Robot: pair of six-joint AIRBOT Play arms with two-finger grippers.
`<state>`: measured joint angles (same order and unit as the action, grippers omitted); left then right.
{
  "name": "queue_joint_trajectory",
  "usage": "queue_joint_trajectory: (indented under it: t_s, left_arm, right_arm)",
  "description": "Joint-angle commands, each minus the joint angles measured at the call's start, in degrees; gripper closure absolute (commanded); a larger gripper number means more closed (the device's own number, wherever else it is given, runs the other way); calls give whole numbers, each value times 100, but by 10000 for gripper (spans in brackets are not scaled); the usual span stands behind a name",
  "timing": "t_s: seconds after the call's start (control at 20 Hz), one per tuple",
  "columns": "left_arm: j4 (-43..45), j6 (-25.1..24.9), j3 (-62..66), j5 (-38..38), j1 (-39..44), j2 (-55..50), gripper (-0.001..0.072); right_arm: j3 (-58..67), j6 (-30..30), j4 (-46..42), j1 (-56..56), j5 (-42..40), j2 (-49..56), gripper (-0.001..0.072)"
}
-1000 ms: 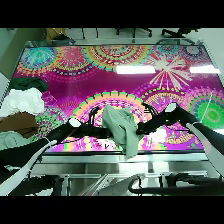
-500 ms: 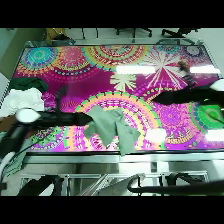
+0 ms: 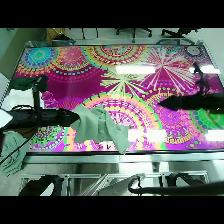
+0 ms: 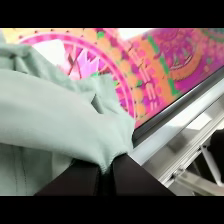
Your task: Fold the shirts.
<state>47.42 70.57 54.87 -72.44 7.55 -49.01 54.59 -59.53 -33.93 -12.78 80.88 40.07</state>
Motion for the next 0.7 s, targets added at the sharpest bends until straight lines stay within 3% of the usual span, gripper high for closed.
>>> queue_joint_trajectory:
  t_s: [0.0,0.15,0.25,0.3,0.45,0.65]
  left_arm:
    - [243,63,39,-175,208,-603,692]
    - [249,61,39,-247,396,-1121,691]
    - [260,44,39,-243,442,-1303,692]
    - [260,44,39,-232,439,-1360,692]
    - [264,42,39,-219,439,-1410,691]
    - [461,42,39,-260,437,-1410,692]
  right_arm:
    - [-1491,151,61,254,-365,-28,337]
    - [-2367,256,59,984,-1182,33,302]
    - [-2507,282,50,1631,-1792,195,87]
    - [-2507,334,55,1961,-2142,330,66]
    - [-2498,411,57,2793,-2927,946,67]
    - [-2337,527,376,3392,-2964,1718,75]
